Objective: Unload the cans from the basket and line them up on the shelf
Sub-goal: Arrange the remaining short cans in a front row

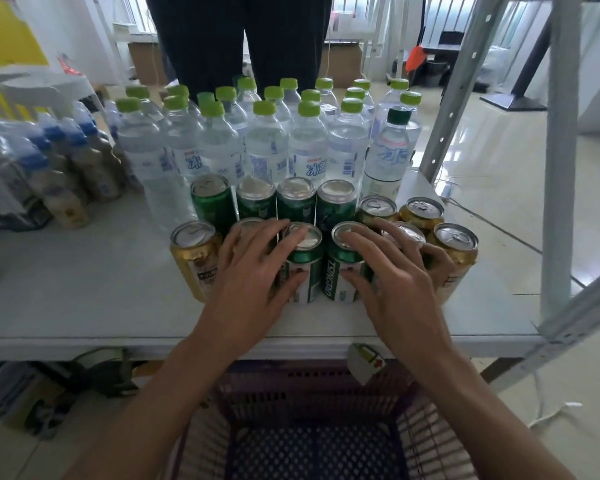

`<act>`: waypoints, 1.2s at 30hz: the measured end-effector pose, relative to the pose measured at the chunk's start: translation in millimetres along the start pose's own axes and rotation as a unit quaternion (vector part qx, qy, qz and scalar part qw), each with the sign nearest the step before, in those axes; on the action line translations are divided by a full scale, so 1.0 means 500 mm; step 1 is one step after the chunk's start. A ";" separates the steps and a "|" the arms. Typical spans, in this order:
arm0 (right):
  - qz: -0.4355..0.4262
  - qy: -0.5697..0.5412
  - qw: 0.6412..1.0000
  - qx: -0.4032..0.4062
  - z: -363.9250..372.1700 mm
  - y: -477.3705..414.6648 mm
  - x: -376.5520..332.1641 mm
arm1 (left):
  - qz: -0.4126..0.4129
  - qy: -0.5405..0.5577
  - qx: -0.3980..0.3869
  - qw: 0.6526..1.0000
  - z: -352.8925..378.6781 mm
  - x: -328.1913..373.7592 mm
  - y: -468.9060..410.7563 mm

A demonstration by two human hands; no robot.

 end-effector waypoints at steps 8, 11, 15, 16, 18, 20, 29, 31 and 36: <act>-0.039 -0.060 0.997 0.002 -0.016 -0.016 0.029 | 0.015 0.058 0.009 0.998 0.000 -0.014 -0.011; -0.026 -0.029 0.999 0.023 -0.024 -0.013 0.035 | 0.009 0.077 0.004 0.997 -0.007 -0.011 -0.011; 0.005 -0.007 1.000 0.026 -0.023 -0.006 0.047 | -0.009 0.055 0.015 0.998 -0.033 -0.024 -0.001; 0.005 -0.009 1.000 0.027 -0.022 -0.005 0.047 | -0.014 0.036 0.016 0.999 -0.038 -0.031 0.003; 0.008 -0.015 0.999 0.032 -0.023 -0.008 0.050 | -0.018 0.016 0.008 1.000 -0.042 -0.043 0.010; 0.005 -0.026 0.999 0.035 -0.028 -0.011 0.053 | -0.019 0.025 0.005 0.999 -0.043 -0.051 0.011; 0.128 0.034 0.981 0.143 -0.080 -0.014 0.116 | -0.075 -0.057 0.074 0.993 -0.063 -0.087 0.013; 0.173 0.043 0.974 0.141 -0.070 -0.001 0.136 | -0.095 -0.022 0.071 0.993 -0.060 -0.101 0.013; 0.142 -0.007 0.980 0.142 -0.060 0.013 0.151 | -0.069 0.023 0.095 0.993 -0.059 -0.111 0.017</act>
Point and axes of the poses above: each hand's wrist, its own y-axis away from the middle knuckle, its own z-axis out of the palm, x = y × z, the point moved 3 cm from there along -y, towards the middle knuckle, and after that the axes turned 9 degrees about y, right-handed, at the moved point
